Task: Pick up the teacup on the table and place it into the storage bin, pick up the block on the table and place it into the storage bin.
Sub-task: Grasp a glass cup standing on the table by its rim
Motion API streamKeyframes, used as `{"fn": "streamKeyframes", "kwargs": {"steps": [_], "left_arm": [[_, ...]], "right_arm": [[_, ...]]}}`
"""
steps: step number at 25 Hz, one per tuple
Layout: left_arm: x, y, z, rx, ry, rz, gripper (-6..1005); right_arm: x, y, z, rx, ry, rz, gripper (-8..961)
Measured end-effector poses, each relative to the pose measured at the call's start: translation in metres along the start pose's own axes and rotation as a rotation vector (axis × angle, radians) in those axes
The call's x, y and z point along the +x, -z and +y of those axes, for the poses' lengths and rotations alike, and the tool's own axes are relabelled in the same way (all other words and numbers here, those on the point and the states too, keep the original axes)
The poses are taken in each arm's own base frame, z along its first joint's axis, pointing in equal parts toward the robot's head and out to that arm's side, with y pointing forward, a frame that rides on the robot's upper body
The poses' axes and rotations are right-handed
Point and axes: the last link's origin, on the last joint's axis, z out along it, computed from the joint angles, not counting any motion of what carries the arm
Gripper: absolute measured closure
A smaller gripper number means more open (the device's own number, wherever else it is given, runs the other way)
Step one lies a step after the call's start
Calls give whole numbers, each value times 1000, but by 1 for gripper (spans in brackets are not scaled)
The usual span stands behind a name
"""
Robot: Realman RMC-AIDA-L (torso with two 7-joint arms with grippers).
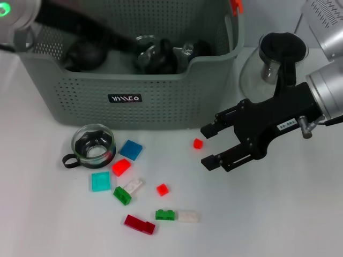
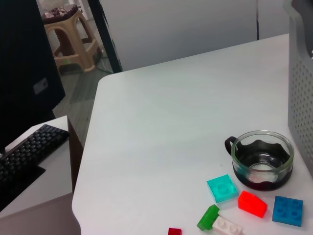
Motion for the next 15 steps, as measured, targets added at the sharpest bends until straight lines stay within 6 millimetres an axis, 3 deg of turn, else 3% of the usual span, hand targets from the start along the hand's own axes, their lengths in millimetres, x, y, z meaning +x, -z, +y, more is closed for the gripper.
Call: {"fn": "streamKeyframes", "kwargs": {"steps": [10, 15], "left_arm": [[-61, 19, -2, -86, 146, -161, 190], [-87, 19, -9, -103, 236, -227, 195]], "right_arm": [[-3, -2, -3, 16, 8, -8, 177], [-5, -4, -3, 20, 9, -15, 177]]}}
